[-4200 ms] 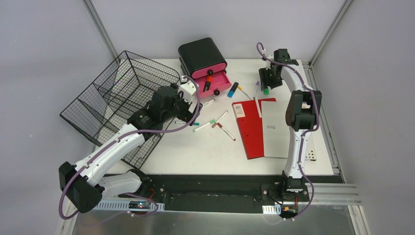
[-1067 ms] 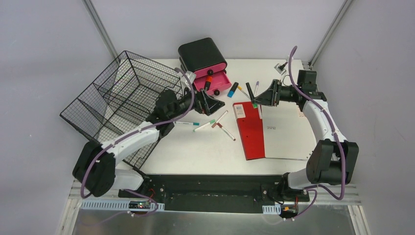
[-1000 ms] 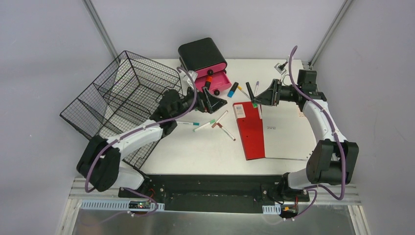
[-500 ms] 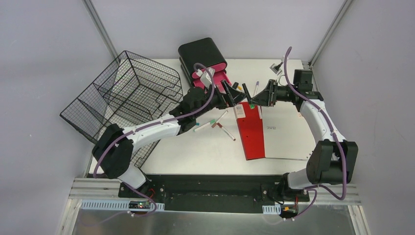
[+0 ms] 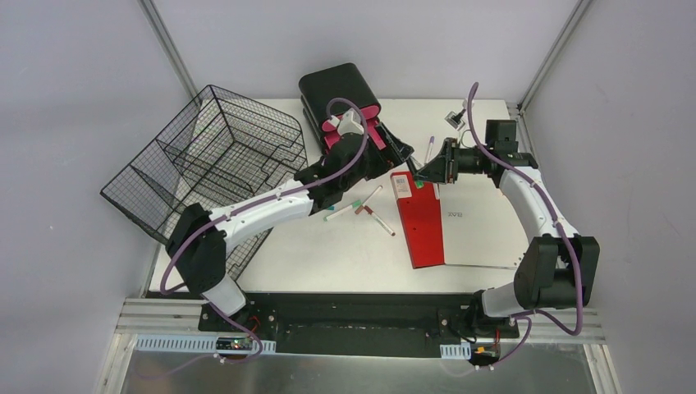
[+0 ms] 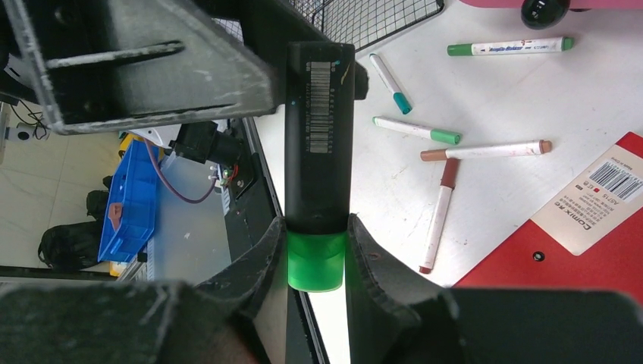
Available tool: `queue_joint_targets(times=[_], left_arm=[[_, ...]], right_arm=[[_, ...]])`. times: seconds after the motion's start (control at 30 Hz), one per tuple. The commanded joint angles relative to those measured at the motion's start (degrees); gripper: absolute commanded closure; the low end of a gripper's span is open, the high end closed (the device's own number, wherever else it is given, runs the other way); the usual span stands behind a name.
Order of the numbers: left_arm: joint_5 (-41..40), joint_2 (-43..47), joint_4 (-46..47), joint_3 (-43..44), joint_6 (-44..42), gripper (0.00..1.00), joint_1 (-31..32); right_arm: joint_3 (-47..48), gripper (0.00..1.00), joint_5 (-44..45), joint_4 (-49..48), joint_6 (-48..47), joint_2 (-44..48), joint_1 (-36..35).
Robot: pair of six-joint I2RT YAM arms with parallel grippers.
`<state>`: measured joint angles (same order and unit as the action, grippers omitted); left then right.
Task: Organize the desk
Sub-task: Place the stationery in the drawer.
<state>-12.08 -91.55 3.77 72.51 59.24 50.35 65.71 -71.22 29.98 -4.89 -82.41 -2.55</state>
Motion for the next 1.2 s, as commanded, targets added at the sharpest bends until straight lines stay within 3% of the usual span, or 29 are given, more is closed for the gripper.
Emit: queue_joint_targets(times=[0.0,0.17,0.5,0.97,1.17], left_arm=[[-3.2,-1.7,-3.5,4.2,1.0,0.19,0.9],[-3.7,-3.7,-5.4,6.9,0.7,0.29,1.5],[-4.4,-7.4,-8.9,12.3,-0.5,0.42,2.9],[-2.2,-9.4,-10.2,14.4,-3.0,0.96,3.5],[-2.2,-9.0,-10.2,14.1,-4.6,1.00,3.5]], right_arm=[[2.2,1.00,-0.1,0.4,-2.7,0.4,-0.7],[2.4,1.00,0.5,1.3,-3.7,0.2,-1.1],[3.2,1.00,2.3,3.5,-6.1,0.0,-2.2],[3.6,1.00,5.3,5.6,-8.9,0.4,-3.3],[3.7,0.97,6.0,5.9,-9.2,0.4,-3.5]])
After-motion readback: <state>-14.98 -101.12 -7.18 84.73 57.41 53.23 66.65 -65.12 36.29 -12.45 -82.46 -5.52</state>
